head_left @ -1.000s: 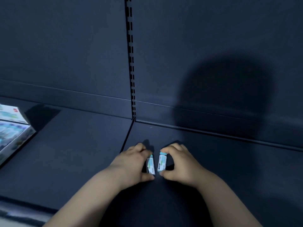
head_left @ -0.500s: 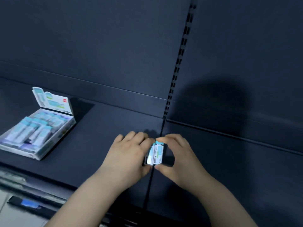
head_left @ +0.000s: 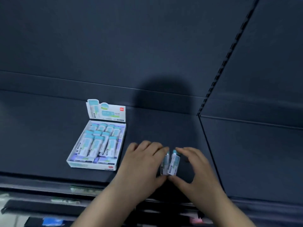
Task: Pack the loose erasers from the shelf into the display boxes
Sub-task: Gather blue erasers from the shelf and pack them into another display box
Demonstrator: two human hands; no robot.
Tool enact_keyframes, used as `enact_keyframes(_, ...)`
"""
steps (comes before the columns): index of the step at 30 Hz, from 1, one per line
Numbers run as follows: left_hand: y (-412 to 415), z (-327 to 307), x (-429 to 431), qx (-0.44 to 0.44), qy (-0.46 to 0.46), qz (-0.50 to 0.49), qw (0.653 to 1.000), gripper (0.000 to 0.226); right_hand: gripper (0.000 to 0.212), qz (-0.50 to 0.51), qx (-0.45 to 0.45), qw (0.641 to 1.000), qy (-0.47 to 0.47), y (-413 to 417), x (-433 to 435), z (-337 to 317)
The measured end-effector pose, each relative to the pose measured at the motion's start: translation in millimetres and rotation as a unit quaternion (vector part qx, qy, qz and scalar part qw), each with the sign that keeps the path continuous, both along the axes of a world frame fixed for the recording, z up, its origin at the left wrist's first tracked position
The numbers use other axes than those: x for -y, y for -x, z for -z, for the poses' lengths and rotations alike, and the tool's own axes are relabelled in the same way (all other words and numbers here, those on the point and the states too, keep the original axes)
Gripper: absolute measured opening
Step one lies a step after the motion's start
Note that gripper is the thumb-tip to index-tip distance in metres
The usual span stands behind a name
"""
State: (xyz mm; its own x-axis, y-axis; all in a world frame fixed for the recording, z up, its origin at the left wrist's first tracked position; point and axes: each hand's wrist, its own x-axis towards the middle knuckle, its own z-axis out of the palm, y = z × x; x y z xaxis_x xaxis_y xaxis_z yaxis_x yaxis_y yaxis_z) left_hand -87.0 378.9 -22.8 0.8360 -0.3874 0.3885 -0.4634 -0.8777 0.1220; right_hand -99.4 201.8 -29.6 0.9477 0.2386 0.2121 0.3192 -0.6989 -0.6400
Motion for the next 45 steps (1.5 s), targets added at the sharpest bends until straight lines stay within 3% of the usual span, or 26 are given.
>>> enact_keyframes(6, 20, 4, -6, 0.004, 0.016, 0.033, 0.999, 0.061, 0.068, 0.063, 0.021, 0.998, -0.012, 28, 3, 2)
enact_keyframes(19, 72, 6, -54, -0.024, -0.003, -0.072, 0.997, 0.072, 0.061, -0.076, -0.046, 0.994, -0.057, 32, -42, 7)
enact_keyframes(26, 79, 12, -79, -0.012, 0.012, -0.125, 0.992, 0.063, 0.063, -0.068, -0.032, 0.996, -0.054, 37, -70, 17)
enact_keyframes(39, -4, 4, -194, 0.043, 0.026, -0.081, 0.995, 0.057, 0.063, 0.014, 0.008, 1.000, 0.024, -20, -167, 1)
enact_keyframes(45, -38, -1, -214, 0.027, 0.003, -0.015, 1.000, 0.069, 0.061, 0.072, 0.025, 0.995, 0.069, -47, -179, -10)
